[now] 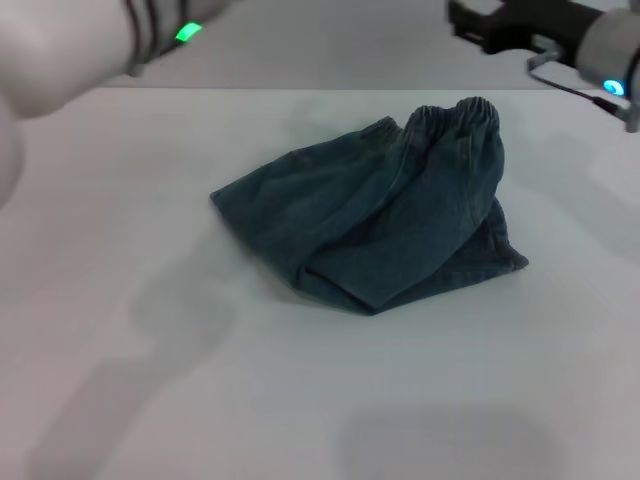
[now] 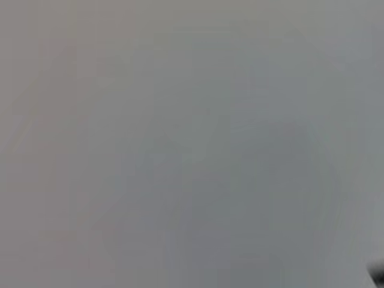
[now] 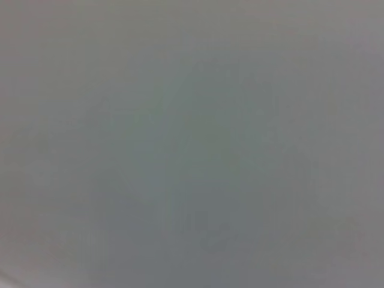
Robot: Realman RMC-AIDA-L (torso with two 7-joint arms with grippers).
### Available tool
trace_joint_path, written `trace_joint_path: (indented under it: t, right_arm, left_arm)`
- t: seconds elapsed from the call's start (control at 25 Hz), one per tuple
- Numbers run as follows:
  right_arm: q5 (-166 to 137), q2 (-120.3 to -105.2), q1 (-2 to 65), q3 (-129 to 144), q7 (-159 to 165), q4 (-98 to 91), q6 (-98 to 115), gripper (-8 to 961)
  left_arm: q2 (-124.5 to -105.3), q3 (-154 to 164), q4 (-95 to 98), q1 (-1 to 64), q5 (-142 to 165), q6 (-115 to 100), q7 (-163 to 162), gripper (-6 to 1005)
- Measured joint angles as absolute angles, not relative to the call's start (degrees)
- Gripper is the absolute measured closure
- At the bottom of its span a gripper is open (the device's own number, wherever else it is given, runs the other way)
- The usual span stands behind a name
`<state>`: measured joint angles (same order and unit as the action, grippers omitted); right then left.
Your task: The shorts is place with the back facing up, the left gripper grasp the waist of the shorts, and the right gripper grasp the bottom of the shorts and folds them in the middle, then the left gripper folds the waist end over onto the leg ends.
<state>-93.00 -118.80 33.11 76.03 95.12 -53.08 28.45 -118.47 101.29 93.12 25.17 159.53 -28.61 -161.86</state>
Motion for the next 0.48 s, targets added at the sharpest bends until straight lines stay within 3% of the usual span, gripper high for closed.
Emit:
trace_joint_path:
  t: [0.16,0.48]
  right_arm:
    - [-93.34,-118.77,34.84,79.57,95.02,-52.83,29.86,352]
    - [-95.64,-118.74,35.3,81.16,95.96,-49.35,31.15,352]
  left_arm:
    - [-118.34,99.62,92.49,18.14,153.68,-12.97,-162.1,154]
    - [-118.13,97.79,87.96,13.48,145.44,0.1,-162.05,154]
